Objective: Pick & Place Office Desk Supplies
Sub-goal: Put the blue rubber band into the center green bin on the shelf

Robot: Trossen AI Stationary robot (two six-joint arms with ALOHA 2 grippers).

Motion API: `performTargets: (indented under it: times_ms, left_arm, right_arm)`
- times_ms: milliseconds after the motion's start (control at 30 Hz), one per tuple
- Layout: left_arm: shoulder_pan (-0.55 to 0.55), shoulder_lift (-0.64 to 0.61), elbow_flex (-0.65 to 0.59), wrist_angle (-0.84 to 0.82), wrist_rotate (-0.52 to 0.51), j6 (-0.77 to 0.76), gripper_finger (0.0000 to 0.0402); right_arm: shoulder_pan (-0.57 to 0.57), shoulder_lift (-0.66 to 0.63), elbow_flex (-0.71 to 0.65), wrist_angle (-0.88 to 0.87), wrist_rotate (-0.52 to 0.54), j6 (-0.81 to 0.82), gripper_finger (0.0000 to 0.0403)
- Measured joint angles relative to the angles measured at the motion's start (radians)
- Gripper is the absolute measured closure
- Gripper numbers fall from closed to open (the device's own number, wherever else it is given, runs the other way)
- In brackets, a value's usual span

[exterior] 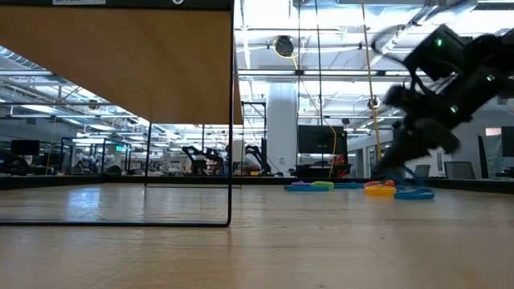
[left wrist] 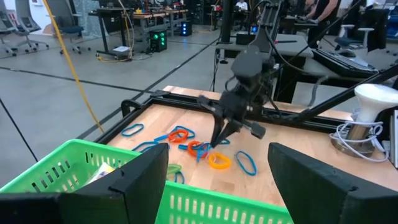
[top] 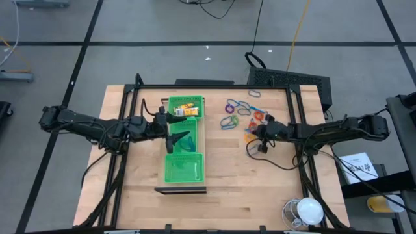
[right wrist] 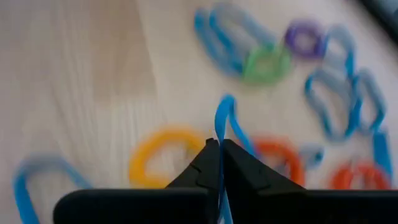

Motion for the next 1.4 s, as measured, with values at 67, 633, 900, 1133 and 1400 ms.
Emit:
performTargets:
  times_ms: [67,633,900,1133,1400]
  left_arm:
    - [0.0,0.0,0.0,0.0,0.0,-0.01,0.0121]
    - [0.0,0.0,0.0,0.0,0.001,-0.018,0.0121]
    - [0.013,0.0,0.0,0.005,0.001,-0.006,0.0121]
    - [0.032,0.0,0.0,0.006,0.001,-0.037,0.0121]
    - [0.035,0.0,0.0,0.005,0.002,-0.032,0.0121]
  right_arm:
    - [0.0,-0.019,0.006,0.067,-0.002,-0.005,0.04]
    - [-0.014,-0.056,0.008,0.212,-0.129,-0.001,0.0402]
    - [-0.013,-0.055,0.008,-0.023,-0.133,0.155,0.0402]
    - [-0.013,-0.031,-0.017,-0.075,-0.134,0.209,0.0374]
    - [-0.013,-0.045,-0.026,-0.095,-0.136,0.227,0.0251]
